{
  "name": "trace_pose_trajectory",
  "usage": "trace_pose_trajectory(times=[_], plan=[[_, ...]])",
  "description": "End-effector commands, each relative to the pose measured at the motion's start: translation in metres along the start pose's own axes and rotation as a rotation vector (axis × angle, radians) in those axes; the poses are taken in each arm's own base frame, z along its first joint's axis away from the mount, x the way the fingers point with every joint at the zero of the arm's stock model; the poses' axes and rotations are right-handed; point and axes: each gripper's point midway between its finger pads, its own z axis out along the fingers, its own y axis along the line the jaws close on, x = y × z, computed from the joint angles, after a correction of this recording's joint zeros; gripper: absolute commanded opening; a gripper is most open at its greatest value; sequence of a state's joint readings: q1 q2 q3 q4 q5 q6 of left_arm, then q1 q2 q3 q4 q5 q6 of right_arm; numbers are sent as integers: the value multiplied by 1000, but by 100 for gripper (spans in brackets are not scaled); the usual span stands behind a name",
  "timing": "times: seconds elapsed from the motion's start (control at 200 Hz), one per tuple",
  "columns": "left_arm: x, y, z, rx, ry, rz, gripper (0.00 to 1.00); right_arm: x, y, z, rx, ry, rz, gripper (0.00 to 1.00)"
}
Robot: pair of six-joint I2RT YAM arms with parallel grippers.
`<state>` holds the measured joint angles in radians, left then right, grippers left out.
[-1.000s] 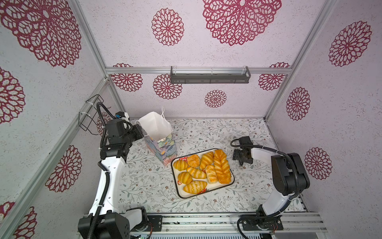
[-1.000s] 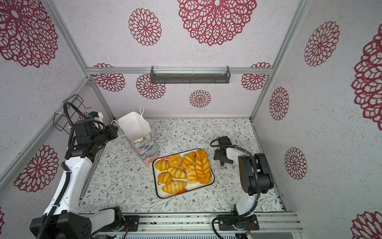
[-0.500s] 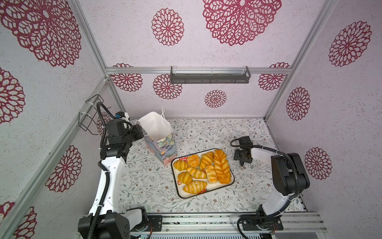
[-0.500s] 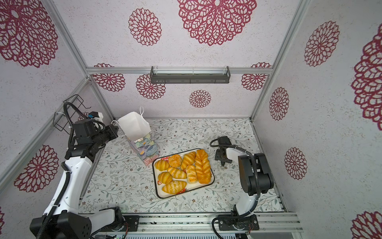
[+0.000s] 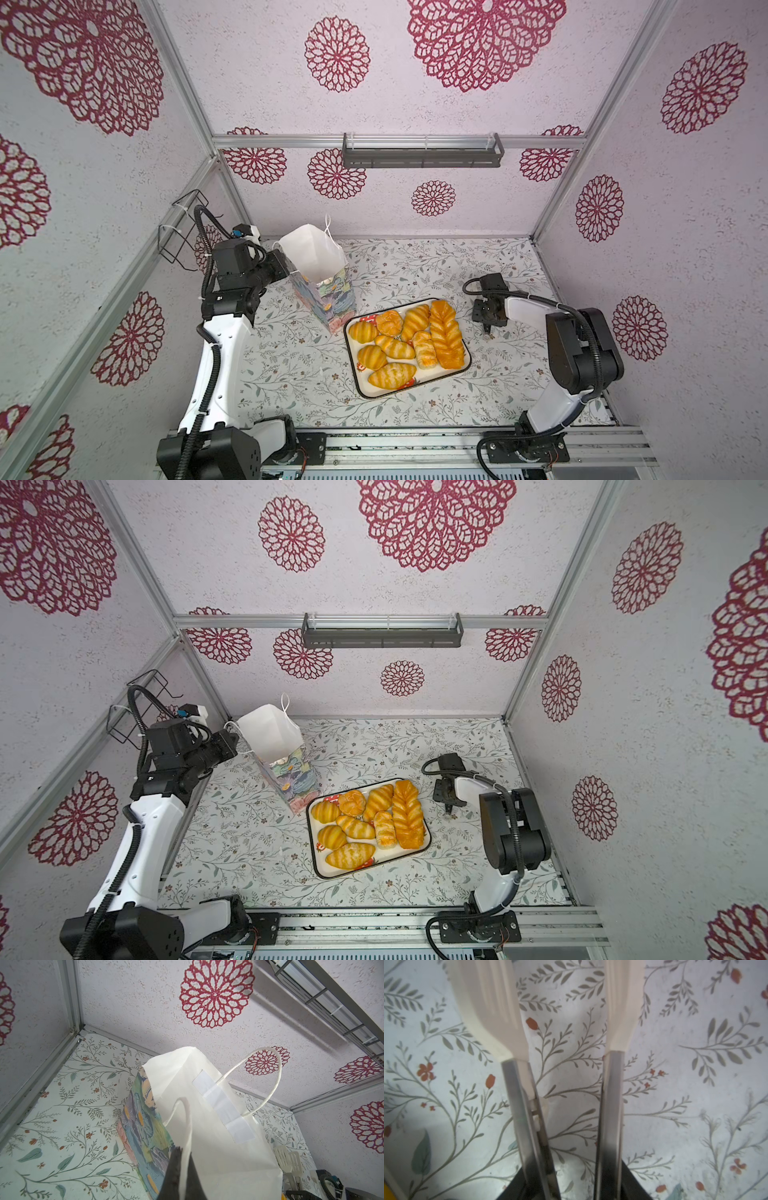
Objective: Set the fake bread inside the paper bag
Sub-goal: 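Lift the tongs with the right gripper, squeezing them shut, then move the held tongs over the tray toward the twisted loaf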
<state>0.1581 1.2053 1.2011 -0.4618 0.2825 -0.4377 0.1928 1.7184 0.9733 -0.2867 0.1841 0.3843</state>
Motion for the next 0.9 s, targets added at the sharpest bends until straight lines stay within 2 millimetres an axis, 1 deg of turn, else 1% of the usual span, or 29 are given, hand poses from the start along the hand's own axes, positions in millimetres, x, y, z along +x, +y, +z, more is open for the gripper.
trace_pose_trajectory(times=[0.0, 0.195, 0.405, 0.655, 0.806, 0.896], plan=[[-3, -1, 0, 14, -9, -2, 0, -20, -2, -23, 4, -91, 8, 47], [-2, -1, 1, 17, -7, -4, 0, -21, -3, -31, -4, -105, 10, 45], [-3, -2, 0, 21, -9, -3, 0, -23, -6, -40, 0, -119, 11, 39], [-3, -3, 2, 24, -7, -4, 0, -24, -7, -50, -5, -129, 20, 37], [-3, -3, 3, 26, -5, -4, 0, -18, -5, -59, -30, -113, 16, 36], [-3, -2, 4, 25, -3, -4, 0, -14, -3, -68, -54, -108, 14, 36]])
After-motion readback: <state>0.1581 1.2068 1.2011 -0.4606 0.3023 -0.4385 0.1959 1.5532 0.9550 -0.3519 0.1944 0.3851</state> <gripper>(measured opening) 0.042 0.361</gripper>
